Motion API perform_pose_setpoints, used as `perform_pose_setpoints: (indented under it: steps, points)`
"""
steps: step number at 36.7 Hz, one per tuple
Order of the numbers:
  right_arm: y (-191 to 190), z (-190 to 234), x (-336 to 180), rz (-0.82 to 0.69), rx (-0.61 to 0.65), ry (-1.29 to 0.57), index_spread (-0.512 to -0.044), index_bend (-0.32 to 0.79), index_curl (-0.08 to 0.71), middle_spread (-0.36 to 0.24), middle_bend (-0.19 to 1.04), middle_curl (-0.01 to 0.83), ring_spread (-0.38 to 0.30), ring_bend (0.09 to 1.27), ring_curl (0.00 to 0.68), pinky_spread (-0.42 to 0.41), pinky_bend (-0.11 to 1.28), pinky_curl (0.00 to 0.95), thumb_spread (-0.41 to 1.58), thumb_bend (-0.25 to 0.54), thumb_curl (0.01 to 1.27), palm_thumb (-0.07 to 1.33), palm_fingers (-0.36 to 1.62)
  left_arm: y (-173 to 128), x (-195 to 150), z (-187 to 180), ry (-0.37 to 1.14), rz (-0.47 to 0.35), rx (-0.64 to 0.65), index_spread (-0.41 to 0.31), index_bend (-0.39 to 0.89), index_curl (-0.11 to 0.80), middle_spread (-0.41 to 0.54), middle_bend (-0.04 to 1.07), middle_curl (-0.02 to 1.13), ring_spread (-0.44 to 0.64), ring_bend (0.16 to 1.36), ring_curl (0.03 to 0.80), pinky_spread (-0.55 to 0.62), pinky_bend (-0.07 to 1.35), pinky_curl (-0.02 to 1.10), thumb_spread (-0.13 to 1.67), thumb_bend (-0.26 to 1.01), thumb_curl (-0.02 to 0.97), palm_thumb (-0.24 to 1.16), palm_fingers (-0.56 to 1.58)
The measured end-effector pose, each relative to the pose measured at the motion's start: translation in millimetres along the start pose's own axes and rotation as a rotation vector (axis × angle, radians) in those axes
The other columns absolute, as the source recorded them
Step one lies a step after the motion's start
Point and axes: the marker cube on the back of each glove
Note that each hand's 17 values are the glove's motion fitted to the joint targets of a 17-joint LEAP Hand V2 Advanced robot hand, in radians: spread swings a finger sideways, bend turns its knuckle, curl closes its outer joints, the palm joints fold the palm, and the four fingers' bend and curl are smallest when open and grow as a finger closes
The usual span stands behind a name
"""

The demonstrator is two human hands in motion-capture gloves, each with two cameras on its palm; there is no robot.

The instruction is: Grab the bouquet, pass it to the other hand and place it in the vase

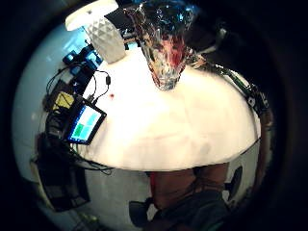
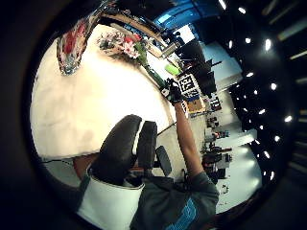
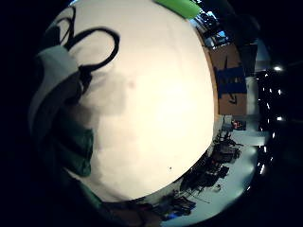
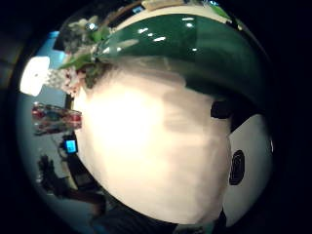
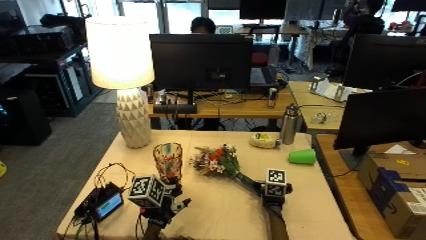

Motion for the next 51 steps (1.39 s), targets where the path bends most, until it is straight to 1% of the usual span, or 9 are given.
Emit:
perform_pose_setpoints:
  steps: [3, 4, 6, 11, 17, 30, 35, 41, 51]
  points:
    - [-4, 3, 2, 0.010, 0.048, 0.014, -0.281, -0.02, 0.147, -0.148, 0.49, 0.457, -0.177, 0.75, 0.423, -0.090, 0.65, 0.389, 0.87, 0.027, 0.51, 1.03, 1.10, 0, 0, -2, 0.003, -0.005, 0.005, -0.067, 0.11, 0.205, 0.038, 0.21, 0.37, 0.19, 0.61, 0.302, 0.34, 0.47, 0.36, 1.00, -0.03, 0.286, 0.18, 0.34]
    - [-5, 3, 2, 0.013, 0.066, 0.018, -0.282, 0.11, 0.183, -0.156, 0.48, 0.461, -0.184, 0.73, 0.427, -0.140, 0.67, 0.403, 0.79, 0.017, 0.53, 1.04, 1.22, 0, -1, -2, 0.003, -0.006, 0.006, -0.067, 0.11, 0.205, 0.038, 0.21, 0.37, 0.19, 0.61, 0.302, 0.34, 0.47, 0.36, 1.00, -0.03, 0.286, 0.18, 0.34]
    - [-6, 2, 3, 0.016, 0.095, 0.018, -0.280, 0.17, 0.211, -0.161, 0.49, 0.473, -0.193, 0.75, 0.445, -0.181, 0.66, 0.408, 0.73, -0.001, 0.55, 1.04, 1.28, -1, -4, -1, 0.007, -0.007, 0.007, -0.067, 0.11, 0.205, 0.038, 0.20, 0.37, 0.19, 0.61, 0.302, 0.34, 0.47, 0.37, 1.01, -0.03, 0.286, 0.18, 0.34]
    - [-4, 2, 2, 0.043, 0.125, -0.028, -0.274, 0.20, 0.262, -0.170, 0.56, 0.505, -0.203, 0.80, 0.473, -0.245, 0.63, 0.417, 0.62, -0.037, 0.58, 0.99, 1.38, -5, -5, -2, 0.017, -0.005, 0.019, -0.067, 0.11, 0.206, 0.038, 0.20, 0.37, 0.19, 0.61, 0.302, 0.34, 0.47, 0.37, 1.01, -0.03, 0.288, 0.18, 0.34]
    - [10, -10, 0, 0.060, 0.153, -0.130, -0.266, 0.19, 0.308, -0.169, 0.62, 0.534, -0.206, 0.87, 0.499, -0.271, 0.64, 0.431, 0.57, -0.031, 0.61, 0.97, 1.41, -13, 3, -7, 0.081, 0.014, 0.031, -0.066, 0.11, 0.208, 0.038, 0.20, 0.38, 0.18, 0.62, 0.303, 0.34, 0.46, 0.37, 1.01, -0.03, 0.289, 0.18, 0.35]
    - [39, -79, -17, 0.003, 0.339, -0.635, -0.256, 0.18, 0.381, -0.172, 0.71, 0.581, -0.202, 0.96, 0.535, -0.282, 0.70, 0.469, 0.55, -0.026, 0.66, 0.98, 1.39, -59, 56, -22, 0.620, 0.133, 0.066, -0.084, 0.14, 0.239, -0.001, 0.21, 0.38, 0.14, 0.59, 0.295, 0.28, 0.42, 0.36, 1.02, -0.01, 0.303, 0.25, 0.47]
    - [53, -99, -32, -0.038, 0.358, -0.838, -0.252, 0.20, 0.411, -0.171, 0.73, 0.590, -0.196, 0.97, 0.539, -0.285, 0.71, 0.473, 0.55, -0.028, 0.67, 0.97, 1.39, -73, 93, -35, 0.806, 0.264, 0.093, -0.095, 0.16, 0.258, -0.034, 0.22, 0.38, 0.11, 0.57, 0.291, 0.25, 0.39, 0.36, 1.02, -0.01, 0.315, 0.29, 0.54]
    - [58, -110, -57, -0.128, 0.375, -1.084, -0.248, 0.22, 0.445, -0.166, 0.74, 0.598, -0.191, 0.98, 0.540, -0.287, 0.71, 0.475, 0.57, -0.031, 0.68, 0.96, 1.39, -96, 124, -33, 0.964, 0.178, -0.026, -0.104, 0.14, 0.273, -0.066, 0.21, 0.39, 0.08, 0.55, 0.297, 0.22, 0.36, 0.36, 1.02, -0.02, 0.327, 0.34, 0.58]
    - [80, -128, -104, -0.339, 0.280, -1.429, -0.240, 0.26, 0.499, -0.166, 0.76, 0.610, -0.191, 0.98, 0.541, -0.288, 0.71, 0.477, 0.58, -0.029, 0.70, 0.95, 1.39, -137, 180, -14, 1.228, 0.212, -0.227, -0.101, 0.11, 0.270, -0.099, 0.19, 0.40, 0.05, 0.55, 0.308, 0.20, 0.35, 0.37, 0.99, 0.00, 0.364, 0.48, 0.60]
